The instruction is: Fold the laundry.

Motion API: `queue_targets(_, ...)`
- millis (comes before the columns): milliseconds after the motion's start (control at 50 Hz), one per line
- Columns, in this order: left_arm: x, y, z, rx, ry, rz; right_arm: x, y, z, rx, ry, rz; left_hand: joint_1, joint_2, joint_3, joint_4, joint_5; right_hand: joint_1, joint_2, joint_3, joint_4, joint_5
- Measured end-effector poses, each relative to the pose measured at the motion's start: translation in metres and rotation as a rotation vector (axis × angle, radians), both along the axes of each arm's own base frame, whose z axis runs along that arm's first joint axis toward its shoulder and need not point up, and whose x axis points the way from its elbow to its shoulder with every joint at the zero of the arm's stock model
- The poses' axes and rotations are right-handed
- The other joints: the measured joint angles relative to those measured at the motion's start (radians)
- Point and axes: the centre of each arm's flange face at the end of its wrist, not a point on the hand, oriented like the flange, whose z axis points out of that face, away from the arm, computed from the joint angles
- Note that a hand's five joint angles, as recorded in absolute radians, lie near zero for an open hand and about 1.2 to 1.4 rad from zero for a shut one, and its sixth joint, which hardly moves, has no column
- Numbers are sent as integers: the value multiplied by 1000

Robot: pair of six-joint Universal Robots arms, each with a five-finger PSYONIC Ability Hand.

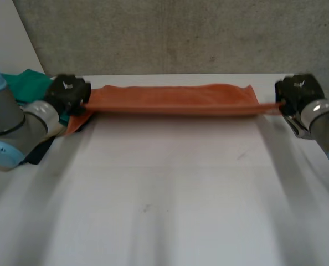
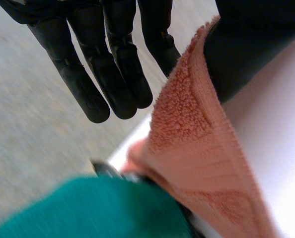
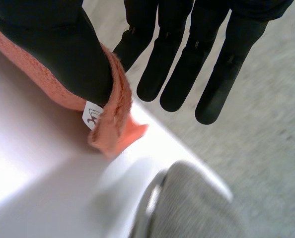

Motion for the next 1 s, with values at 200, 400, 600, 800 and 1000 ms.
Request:
queue_targets(200,9,10,-42,64,-202,22,-5,27,-22,96,61,42,-500,-480,-466,-476,-481,0,0,0,0,1)
queue_targets(400,13,-3,-65,68,-285,192,-3,28,-23,102,39,33,-665,-642,-636,-647,-647,0,0,0,0,4)
queue_targets(600,19,8,-43,87,-256,223,-8,26,-23,102,59,8,-191,-202,-204,-210,-224,0,0,0,0,5)
queue_targets(800,19,23,-23,131,-199,196,-10,33,-16,127,67,9,-6,42,38,43,14,0,0,0,0,5)
queue_targets(1000,24,91,5,288,-441,77,-38,82,16,341,361,68,-6,42,38,43,14,0,0,0,0,5)
